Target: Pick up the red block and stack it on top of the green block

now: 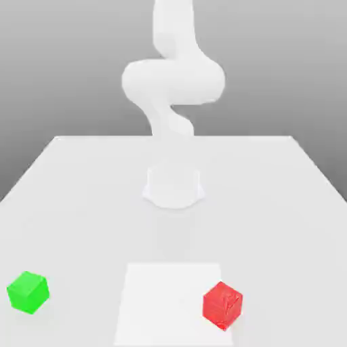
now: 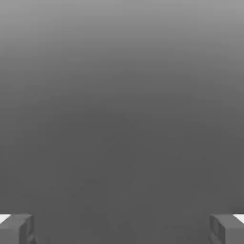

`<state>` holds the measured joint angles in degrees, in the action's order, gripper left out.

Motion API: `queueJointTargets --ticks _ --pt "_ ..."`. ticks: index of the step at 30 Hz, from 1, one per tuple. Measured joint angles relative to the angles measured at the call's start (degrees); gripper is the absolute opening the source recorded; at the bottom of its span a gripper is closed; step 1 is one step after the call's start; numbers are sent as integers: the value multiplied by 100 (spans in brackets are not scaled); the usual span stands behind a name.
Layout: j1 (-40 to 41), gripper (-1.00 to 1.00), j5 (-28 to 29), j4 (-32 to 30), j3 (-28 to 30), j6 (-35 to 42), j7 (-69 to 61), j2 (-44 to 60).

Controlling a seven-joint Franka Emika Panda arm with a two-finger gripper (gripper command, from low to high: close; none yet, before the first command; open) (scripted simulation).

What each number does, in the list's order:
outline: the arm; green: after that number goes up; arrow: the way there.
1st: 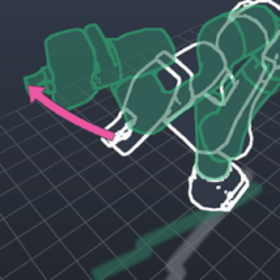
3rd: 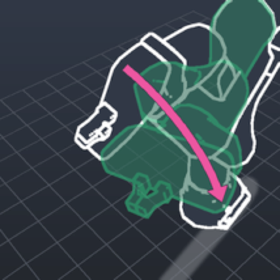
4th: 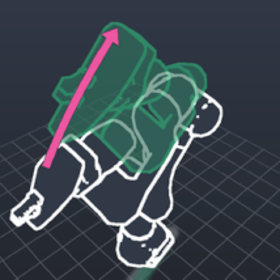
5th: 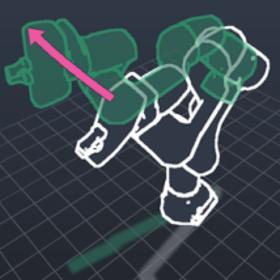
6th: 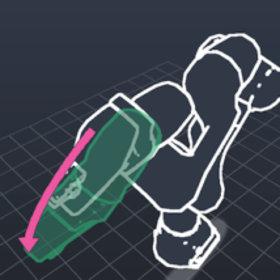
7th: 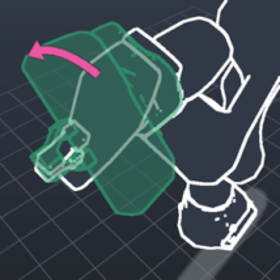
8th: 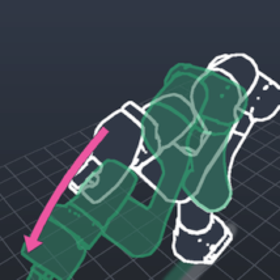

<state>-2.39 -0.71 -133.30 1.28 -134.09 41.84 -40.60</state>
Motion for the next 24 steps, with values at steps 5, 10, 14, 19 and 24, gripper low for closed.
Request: queueJointTargets --ticks 5,10,14,19,24 --pt "-446 0 -169 -311 214 -472 -837 1077" --pt "-806 0 -335 -611 336 -927 -1649 2122" --pt "-1009 0 -433 -852 342 -1292 -2272 2955" --pt "-1198 0 -387 -1154 259 -1752 -2932 3983" --pt "-1271 0 -118 -1380 230 -2296 -3312 4991"
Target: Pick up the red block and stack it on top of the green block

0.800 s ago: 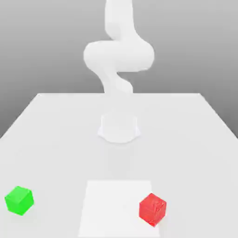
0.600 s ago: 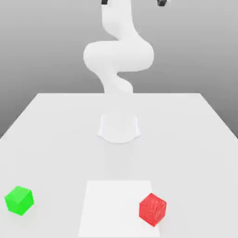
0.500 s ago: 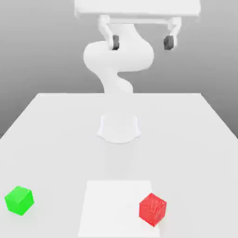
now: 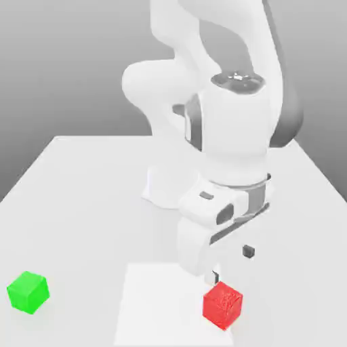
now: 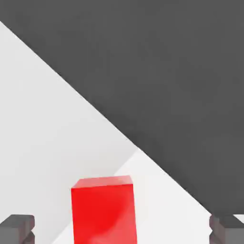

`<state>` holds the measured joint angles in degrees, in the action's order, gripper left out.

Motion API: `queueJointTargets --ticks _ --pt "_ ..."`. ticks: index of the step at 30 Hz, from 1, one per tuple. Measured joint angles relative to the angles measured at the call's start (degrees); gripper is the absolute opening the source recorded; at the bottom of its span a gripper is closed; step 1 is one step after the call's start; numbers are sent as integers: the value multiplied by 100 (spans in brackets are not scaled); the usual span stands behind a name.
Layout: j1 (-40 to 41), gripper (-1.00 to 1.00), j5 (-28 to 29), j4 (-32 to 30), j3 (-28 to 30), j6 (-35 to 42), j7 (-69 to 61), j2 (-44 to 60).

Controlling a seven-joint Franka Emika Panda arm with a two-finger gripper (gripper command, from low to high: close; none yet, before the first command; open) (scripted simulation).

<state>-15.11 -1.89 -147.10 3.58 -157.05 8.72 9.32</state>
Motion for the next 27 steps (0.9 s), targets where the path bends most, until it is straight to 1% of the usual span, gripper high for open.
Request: queueJointTargets --ticks 4,5,12,17,20,27 --pt "70 0 -78 94 -98 -673 -109 827" --pt "93 -100 -97 114 -124 -794 -123 971" --pt "99 -100 -86 114 -129 -788 -116 974" --pt "56 -100 54 -23 -52 -27 -15 75" --pt "506 -100 -2 65 278 244 -418 -84" --pt "1696 -100 -214 328 1214 619 -1571 -151"
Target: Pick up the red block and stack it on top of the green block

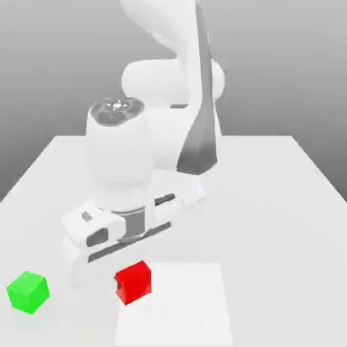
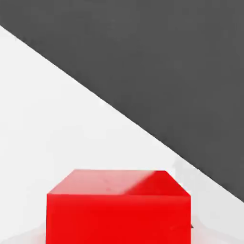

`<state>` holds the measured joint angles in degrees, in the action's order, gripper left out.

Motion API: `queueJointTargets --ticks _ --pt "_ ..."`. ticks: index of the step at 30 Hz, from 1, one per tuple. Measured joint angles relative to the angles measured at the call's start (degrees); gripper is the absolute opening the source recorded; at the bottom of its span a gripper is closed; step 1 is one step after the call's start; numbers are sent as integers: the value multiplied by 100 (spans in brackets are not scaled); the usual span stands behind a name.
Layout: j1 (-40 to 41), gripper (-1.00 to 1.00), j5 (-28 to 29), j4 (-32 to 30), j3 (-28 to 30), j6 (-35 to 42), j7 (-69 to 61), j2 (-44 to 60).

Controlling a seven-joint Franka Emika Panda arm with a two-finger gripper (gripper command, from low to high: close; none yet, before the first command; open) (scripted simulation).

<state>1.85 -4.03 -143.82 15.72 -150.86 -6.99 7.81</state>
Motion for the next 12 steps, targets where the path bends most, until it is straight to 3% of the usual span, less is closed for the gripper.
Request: queueJointTargets --ticks 4,8,9,12 --pt "722 -100 -203 194 538 126 -741 79" --pt "1209 -100 -844 346 366 -401 -1393 809" --pt "1276 100 -959 358 294 -514 -1482 946" --pt "1276 100 -959 358 294 -514 -1482 946"
